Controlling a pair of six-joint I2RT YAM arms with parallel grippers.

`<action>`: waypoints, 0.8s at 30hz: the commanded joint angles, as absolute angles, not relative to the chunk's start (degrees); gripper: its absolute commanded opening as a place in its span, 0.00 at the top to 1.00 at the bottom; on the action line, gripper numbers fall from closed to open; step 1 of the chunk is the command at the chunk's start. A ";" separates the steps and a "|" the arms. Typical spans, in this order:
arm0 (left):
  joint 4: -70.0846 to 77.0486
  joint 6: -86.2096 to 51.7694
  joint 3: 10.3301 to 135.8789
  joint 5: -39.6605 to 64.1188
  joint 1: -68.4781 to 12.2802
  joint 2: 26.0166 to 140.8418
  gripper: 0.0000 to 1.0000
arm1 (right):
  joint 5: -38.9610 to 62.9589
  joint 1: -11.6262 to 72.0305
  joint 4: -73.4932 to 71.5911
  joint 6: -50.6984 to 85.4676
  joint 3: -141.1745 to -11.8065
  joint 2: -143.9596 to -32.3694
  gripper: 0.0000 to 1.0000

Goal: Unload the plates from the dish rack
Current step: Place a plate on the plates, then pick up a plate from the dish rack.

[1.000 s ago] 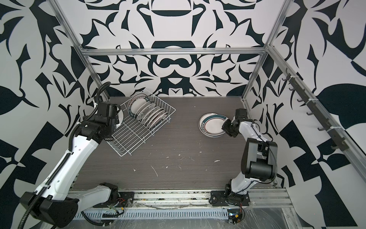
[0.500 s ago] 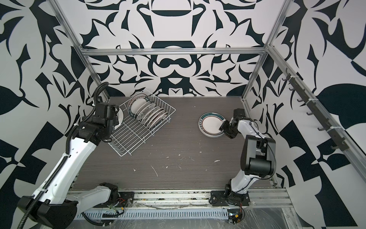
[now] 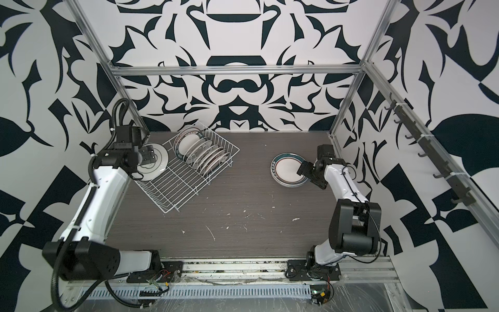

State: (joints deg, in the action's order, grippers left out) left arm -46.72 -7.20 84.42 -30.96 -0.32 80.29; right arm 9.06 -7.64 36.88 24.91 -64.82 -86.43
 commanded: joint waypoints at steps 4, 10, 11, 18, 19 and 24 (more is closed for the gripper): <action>-48.08 3.40 93.04 -17.08 6.18 89.89 0.01 | 12.51 -7.16 37.91 22.06 -65.76 -83.86 0.00; -46.93 10.63 93.78 -9.16 9.05 92.52 0.00 | 17.56 -7.05 37.18 21.12 -65.90 -82.92 0.00; -46.93 11.33 93.63 -8.97 9.33 92.89 0.00 | 17.94 -7.07 37.18 21.12 -65.79 -82.87 0.00; -43.81 13.16 95.85 -5.80 12.94 97.97 0.06 | 19.90 -6.95 35.86 20.90 -64.86 -82.31 0.00; -44.27 13.27 96.72 -6.26 13.13 99.01 0.09 | 19.88 -6.95 35.86 20.88 -64.95 -82.39 0.00; -42.04 13.44 96.51 -6.67 13.84 101.45 0.11 | 20.02 -6.99 35.53 20.53 -65.03 -82.60 0.00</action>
